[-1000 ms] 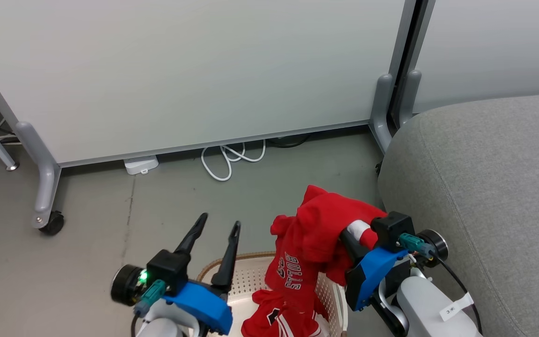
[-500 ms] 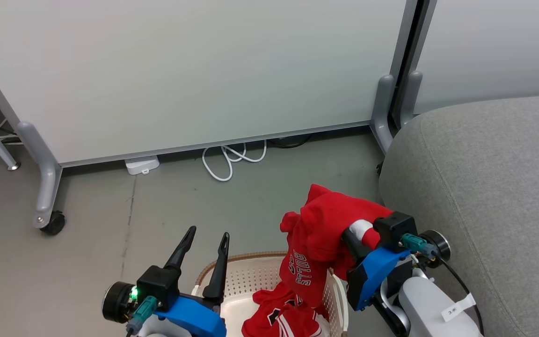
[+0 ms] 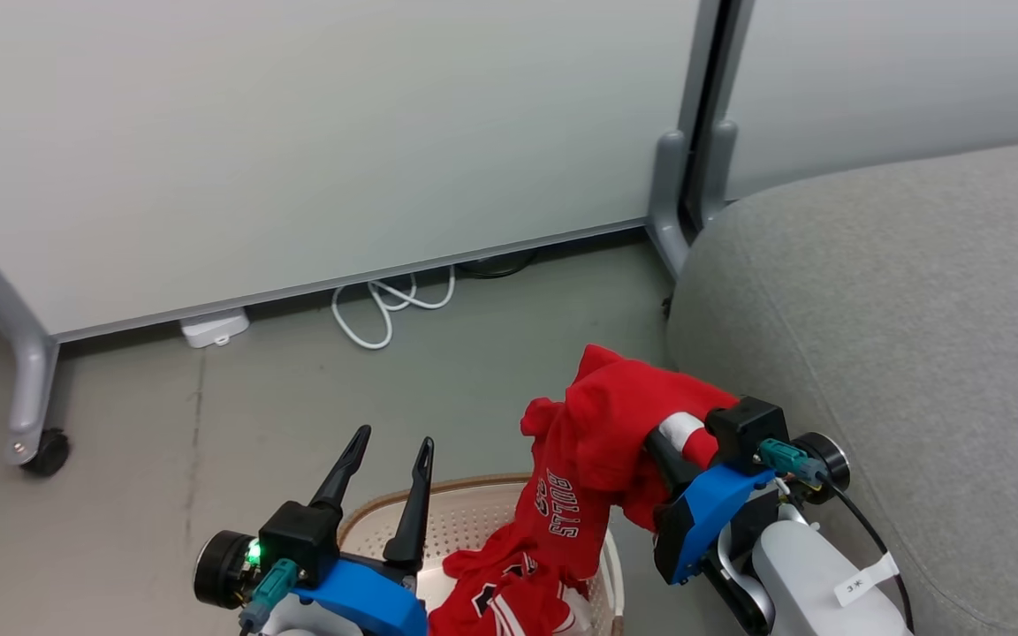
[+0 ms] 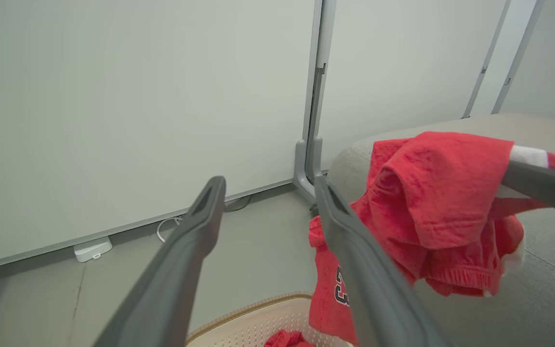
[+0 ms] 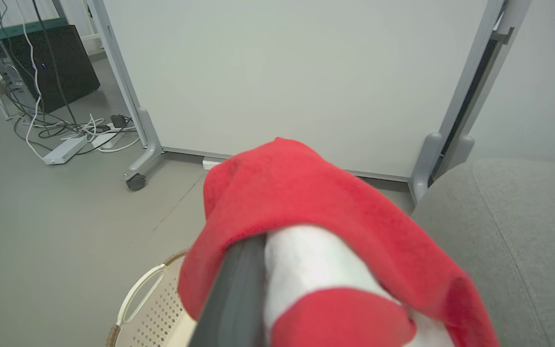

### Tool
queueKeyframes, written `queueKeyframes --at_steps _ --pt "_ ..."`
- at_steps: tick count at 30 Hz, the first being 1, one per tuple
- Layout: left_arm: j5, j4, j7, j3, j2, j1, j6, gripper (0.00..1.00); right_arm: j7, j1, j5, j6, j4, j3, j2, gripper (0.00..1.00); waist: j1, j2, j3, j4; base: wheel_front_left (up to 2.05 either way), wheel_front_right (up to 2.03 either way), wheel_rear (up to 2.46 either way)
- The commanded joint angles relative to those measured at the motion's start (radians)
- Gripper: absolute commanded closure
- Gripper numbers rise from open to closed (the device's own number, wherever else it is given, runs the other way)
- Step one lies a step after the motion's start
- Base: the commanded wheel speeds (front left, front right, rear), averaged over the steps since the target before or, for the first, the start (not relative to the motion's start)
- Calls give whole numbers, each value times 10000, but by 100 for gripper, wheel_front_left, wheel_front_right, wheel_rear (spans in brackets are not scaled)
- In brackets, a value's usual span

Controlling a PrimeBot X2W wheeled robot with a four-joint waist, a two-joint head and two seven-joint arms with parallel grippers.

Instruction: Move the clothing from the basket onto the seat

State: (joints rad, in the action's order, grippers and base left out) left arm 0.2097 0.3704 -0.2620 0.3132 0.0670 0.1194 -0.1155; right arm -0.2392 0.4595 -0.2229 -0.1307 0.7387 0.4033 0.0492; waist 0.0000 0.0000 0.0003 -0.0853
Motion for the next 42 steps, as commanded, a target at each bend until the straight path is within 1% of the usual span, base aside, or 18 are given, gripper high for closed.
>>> queueKeyframes --at_steps 1,6,16,17,22,29,33,42 --pt "-81 -24 -45 -41 -9 -44 -55 0 -56 -31 -34 -1 -47 16 22 100 0 0 49 -337 0 0 0" --pt "-169 -55 -45 -118 -45 40 -99 0 -58 19 -40 -1 -47 45 22 100 0 0 155 -1052 0 0 0" --pt "-290 -177 -39 -315 -68 150 -144 0 -86 131 -165 -1 -132 180 22 100 0 0 444 -2875 0 0 0" --pt "-290 -177 -39 -315 -68 150 -144 0 -86 131 -165 -1 -132 180 22 100 0 0 444 -2875 0 0 0" --pt "-325 -165 -39 -284 -73 272 -152 0 -113 109 -169 -1 -139 93 21 100 0 0 611 -3618 0 0 0" --pt "-314 -167 -39 -177 -30 435 -142 0 -186 109 -204 -1 -187 8 18 100 0 0 825 -4398 0 0 0" --pt "-263 -127 -39 44 33 567 -143 0 -202 128 -176 -1 -210 -153 14 100 0 0 959 -4527 0 0 0" --pt "-102 -49 -39 410 270 919 -145 0 -247 -111 -154 -1 -358 -448 14 100 0 0 1157 -4586 0 0 0"
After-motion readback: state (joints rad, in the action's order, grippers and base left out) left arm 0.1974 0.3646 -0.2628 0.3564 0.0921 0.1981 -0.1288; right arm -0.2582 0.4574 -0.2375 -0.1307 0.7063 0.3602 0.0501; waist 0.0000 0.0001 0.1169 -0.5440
